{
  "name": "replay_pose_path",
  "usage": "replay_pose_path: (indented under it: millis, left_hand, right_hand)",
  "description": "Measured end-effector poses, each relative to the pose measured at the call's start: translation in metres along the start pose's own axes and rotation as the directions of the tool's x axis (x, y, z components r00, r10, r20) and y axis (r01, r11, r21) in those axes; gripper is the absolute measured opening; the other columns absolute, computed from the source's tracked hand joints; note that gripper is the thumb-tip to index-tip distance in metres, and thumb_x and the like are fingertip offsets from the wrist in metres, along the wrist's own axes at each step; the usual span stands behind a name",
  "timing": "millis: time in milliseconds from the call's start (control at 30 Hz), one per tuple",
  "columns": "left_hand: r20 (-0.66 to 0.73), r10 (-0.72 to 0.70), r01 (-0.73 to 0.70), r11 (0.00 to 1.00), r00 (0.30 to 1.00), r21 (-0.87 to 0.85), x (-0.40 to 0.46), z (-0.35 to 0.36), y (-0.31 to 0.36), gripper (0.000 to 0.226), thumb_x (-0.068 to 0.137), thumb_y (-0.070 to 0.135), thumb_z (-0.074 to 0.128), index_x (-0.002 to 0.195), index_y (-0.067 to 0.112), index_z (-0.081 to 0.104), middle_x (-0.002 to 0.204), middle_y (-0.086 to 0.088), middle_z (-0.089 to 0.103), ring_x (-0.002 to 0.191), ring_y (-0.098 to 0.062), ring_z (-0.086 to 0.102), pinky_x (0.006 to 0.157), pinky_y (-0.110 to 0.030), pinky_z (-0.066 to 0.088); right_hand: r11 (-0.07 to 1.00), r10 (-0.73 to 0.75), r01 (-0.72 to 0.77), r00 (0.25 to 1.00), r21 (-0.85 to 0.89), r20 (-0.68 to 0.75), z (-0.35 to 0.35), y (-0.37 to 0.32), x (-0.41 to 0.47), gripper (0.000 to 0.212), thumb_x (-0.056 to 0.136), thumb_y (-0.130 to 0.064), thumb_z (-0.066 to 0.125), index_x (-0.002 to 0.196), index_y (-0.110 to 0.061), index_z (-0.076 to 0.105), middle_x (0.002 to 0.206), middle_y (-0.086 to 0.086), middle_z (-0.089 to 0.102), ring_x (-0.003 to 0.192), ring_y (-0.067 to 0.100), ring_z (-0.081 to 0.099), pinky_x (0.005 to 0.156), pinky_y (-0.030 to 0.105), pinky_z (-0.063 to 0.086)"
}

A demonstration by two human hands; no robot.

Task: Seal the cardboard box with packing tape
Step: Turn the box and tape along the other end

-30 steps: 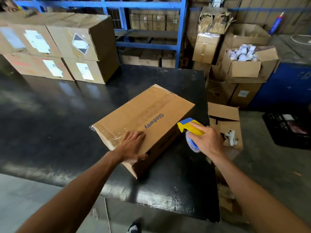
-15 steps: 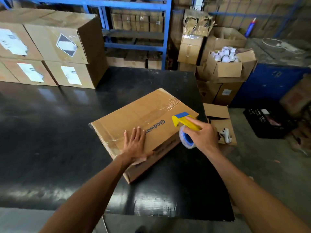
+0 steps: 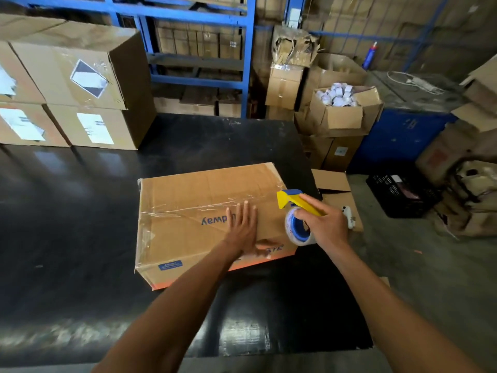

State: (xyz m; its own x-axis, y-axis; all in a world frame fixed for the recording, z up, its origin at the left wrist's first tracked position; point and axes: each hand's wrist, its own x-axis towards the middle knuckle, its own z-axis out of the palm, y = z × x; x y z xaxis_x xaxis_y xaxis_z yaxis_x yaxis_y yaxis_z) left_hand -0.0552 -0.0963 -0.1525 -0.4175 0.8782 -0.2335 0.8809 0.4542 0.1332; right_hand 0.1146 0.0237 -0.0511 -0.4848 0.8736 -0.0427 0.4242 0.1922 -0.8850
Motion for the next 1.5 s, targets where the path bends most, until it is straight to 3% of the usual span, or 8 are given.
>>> replay_pose_path:
  millis: [133,267,500,700,933,1167,1300,1500]
  left_hand:
    - [-0.025,0.044,-0.044,0.999,0.999,-0.027,0.009,0.013,-0.002,0.112,0.08,0.079,0.031,0.151,-0.007,0.023,0.156,-0.037,0.017,0.141,-0.061,0.013,0.11,-0.075,0.018]
    - [-0.034,0.214,-0.208,0.97,0.976,0.129,0.003,0.018,-0.029,0.121,0.077,0.087,0.005,0.152,-0.007,0.017,0.156,-0.037,0.013,0.141,-0.06,0.01,0.114,-0.065,0.008]
    - [0.037,0.494,-0.495,0.864,0.869,0.089,-0.038,0.015,-0.099,0.115,0.076,0.091,0.028,0.157,0.013,0.006,0.164,-0.013,-0.003,0.149,-0.039,-0.009,0.121,-0.052,-0.001]
    - [0.01,0.064,-0.063,0.996,0.998,-0.07,-0.032,-0.017,-0.011,0.127,0.067,0.098,0.014,0.158,0.01,0.004,0.164,-0.017,-0.012,0.15,-0.038,-0.012,0.12,-0.056,-0.009]
    - [0.115,-0.334,0.347,0.928,0.936,-0.136,-0.008,-0.003,0.083,0.128,0.076,0.083,0.044,0.152,0.0,-0.017,0.154,-0.033,-0.029,0.141,-0.049,-0.03,0.113,-0.068,-0.012]
    - [0.107,0.035,-0.036,0.999,0.994,0.01,-0.024,-0.002,0.038,0.125,0.079,0.065,0.063,0.154,0.001,-0.012,0.158,-0.03,-0.023,0.145,-0.044,-0.025,0.119,-0.057,-0.009]
    - [0.218,0.326,-0.358,0.925,0.92,0.13,-0.03,-0.015,-0.003,0.124,0.077,0.054,0.071,0.156,0.01,-0.014,0.162,-0.016,-0.021,0.15,-0.032,-0.018,0.121,-0.048,-0.008]
    - [0.049,0.178,-0.18,0.983,0.983,0.04,-0.02,0.012,0.046,0.122,0.077,0.083,0.049,0.154,0.018,-0.019,0.161,-0.023,-0.018,0.146,-0.04,-0.022,0.115,-0.067,-0.012]
  right_hand:
    - [1.0,0.0,0.0,1.0,0.014,-0.024,-0.017,-0.002,-0.009,0.043,0.074,-0.028,0.079,0.116,-0.035,0.071,0.095,-0.02,0.068,0.089,0.003,0.064,0.072,0.022,0.054]
    - [0.999,0.032,-0.029,0.998,0.041,-0.056,-0.028,0.002,-0.015,0.042,0.074,-0.026,0.08,0.115,-0.036,0.071,0.091,-0.029,0.062,0.086,0.0,0.062,0.071,0.019,0.051]
    - [0.998,0.036,-0.033,0.998,0.059,-0.043,-0.032,0.003,-0.017,0.04,0.075,-0.028,0.079,0.113,-0.037,0.072,0.095,-0.024,0.065,0.086,0.0,0.061,0.07,0.019,0.048]
    - [0.997,0.026,-0.022,0.998,0.078,-0.052,-0.031,-0.002,-0.011,0.041,0.072,-0.032,0.079,0.111,-0.041,0.072,0.095,-0.019,0.063,0.089,0.0,0.059,0.073,0.019,0.046]
    - [0.999,0.002,-0.001,1.0,0.041,-0.019,-0.048,0.011,-0.013,0.041,0.079,-0.028,0.078,0.118,-0.034,0.07,0.093,-0.021,0.062,0.084,-0.006,0.056,0.057,0.006,0.042]
    - [0.984,0.081,-0.079,0.997,0.159,-0.004,-0.043,0.031,-0.003,0.043,0.074,-0.026,0.079,0.117,-0.032,0.071,0.098,-0.021,0.064,0.093,-0.001,0.06,0.072,0.015,0.045]
    - [0.978,0.082,-0.085,0.996,0.189,0.023,-0.035,0.033,-0.004,0.043,0.073,-0.028,0.08,0.114,-0.034,0.072,0.099,-0.017,0.071,0.091,0.003,0.065,0.072,0.018,0.049]
    - [0.973,0.081,-0.087,0.996,0.213,0.038,-0.037,0.029,0.0,0.044,0.073,-0.029,0.08,0.115,-0.036,0.071,0.101,-0.015,0.071,0.091,0.0,0.065,0.07,0.016,0.047]
